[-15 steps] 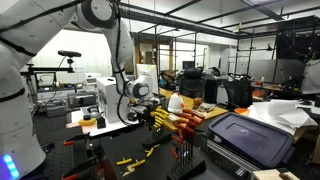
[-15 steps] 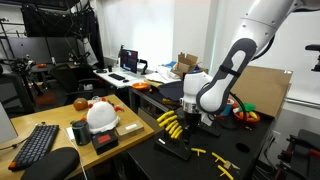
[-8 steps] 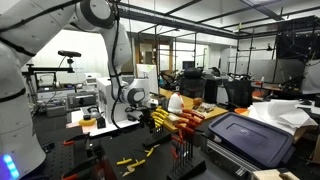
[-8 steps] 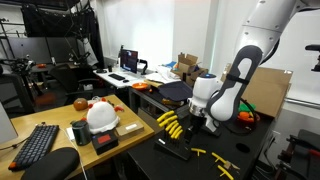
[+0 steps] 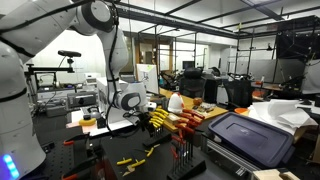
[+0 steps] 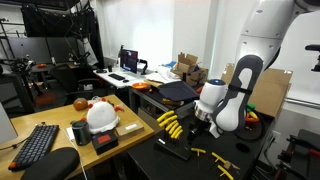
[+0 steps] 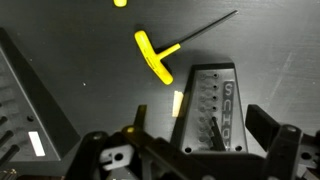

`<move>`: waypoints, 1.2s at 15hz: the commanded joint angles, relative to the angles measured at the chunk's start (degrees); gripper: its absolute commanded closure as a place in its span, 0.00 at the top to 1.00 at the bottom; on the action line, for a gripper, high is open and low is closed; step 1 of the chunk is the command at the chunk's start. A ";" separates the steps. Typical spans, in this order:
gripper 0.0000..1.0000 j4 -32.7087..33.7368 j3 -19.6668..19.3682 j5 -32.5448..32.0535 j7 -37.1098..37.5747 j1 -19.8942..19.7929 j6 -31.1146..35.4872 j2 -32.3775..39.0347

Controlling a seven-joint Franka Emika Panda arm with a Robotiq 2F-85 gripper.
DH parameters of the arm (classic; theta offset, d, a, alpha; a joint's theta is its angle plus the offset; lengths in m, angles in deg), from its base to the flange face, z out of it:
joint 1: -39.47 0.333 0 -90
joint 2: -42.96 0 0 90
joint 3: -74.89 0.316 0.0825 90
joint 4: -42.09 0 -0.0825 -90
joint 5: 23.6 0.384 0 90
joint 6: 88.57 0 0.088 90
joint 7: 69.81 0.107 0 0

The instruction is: Pick up the yellow object tool and put on the table

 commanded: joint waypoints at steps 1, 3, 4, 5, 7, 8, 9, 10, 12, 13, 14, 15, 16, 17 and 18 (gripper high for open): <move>1.00 -1.63 -0.59 3.42 0.09 2.02 5.70 1.64; 1.00 -1.52 0.25 4.62 -0.55 1.98 7.49 2.69; 1.00 -1.58 0.63 4.98 -0.80 1.95 8.02 2.98; 1.00 -1.55 1.09 5.21 -0.95 1.68 8.37 3.21; 1.00 -1.78 2.32 5.87 -0.74 0.59 8.51 3.07; 1.00 -1.92 3.09 6.15 -0.58 -0.33 8.31 2.68; 1.00 -2.09 3.65 6.35 -0.59 -0.94 8.22 2.31; 1.00 -2.28 3.92 6.55 -0.58 -1.34 8.57 2.03; 1.00 -2.03 4.68 6.66 -0.62 -2.48 8.75 2.03; 1.00 -1.92 5.49 6.34 -0.78 -3.59 8.47 2.00; 1.00 -1.77 5.64 6.38 -0.79 -3.82 8.29 2.10; 1.00 -1.75 5.69 6.51 -0.75 -3.89 8.04 2.06; 1.00 -1.79 5.69 6.71 -0.64 -3.90 7.80 1.98; 1.00 -1.83 5.81 6.73 -0.62 -4.09 7.85 1.93; 1.00 -1.62 6.09 7.11 -0.14 -4.37 6.97 1.80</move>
